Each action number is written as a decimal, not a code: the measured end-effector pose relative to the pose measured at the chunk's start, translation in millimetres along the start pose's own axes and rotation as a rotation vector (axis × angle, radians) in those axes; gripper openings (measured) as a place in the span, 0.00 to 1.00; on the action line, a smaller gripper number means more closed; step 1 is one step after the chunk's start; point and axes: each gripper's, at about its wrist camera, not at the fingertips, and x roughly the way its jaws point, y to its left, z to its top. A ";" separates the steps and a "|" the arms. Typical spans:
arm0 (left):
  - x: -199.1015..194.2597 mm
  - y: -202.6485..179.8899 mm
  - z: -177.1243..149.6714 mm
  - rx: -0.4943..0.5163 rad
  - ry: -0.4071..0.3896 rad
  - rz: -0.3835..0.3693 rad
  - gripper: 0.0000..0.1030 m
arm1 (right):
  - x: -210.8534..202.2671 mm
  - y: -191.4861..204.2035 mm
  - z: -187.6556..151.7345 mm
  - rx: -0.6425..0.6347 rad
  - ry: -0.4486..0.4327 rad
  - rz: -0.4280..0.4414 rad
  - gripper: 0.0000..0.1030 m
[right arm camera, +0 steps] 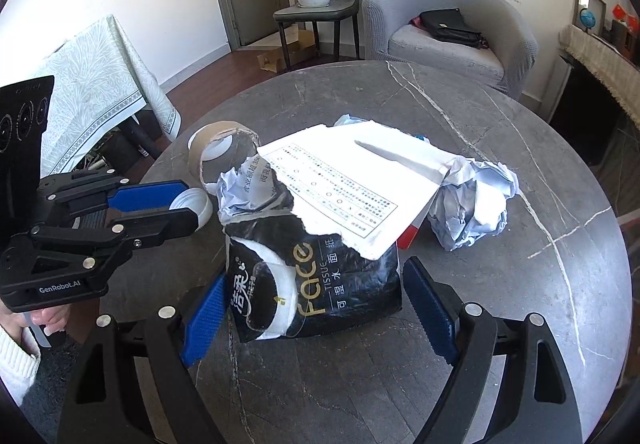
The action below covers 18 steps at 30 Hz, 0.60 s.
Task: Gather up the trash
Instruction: 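Grasp a white bottle cap with the left gripper while right gripper grasps the black Face tissue bag, then carry both items to the green bin and open the left gripper to drop the cap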
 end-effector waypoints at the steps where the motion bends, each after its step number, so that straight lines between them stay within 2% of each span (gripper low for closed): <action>1: -2.1 2.3 -0.3 -0.005 -0.002 0.000 0.32 | -0.3 0.2 -0.3 0.003 -0.002 0.000 0.83; 4: -6.7 5.5 -1.2 -0.013 -0.009 -0.004 0.32 | 0.9 -0.1 -0.1 0.015 0.004 -0.003 0.82; 6: -10.7 8.8 -1.9 -0.018 -0.015 -0.002 0.32 | 1.2 -0.7 -0.4 0.020 0.008 -0.008 0.74; 9: -15.9 12.9 -3.1 -0.028 -0.022 -0.001 0.32 | 0.9 0.3 0.7 0.030 0.011 -0.017 0.70; 18: -38.8 28.4 -7.9 -0.065 -0.054 0.013 0.32 | -12.7 21.8 1.2 0.010 0.003 -0.039 0.70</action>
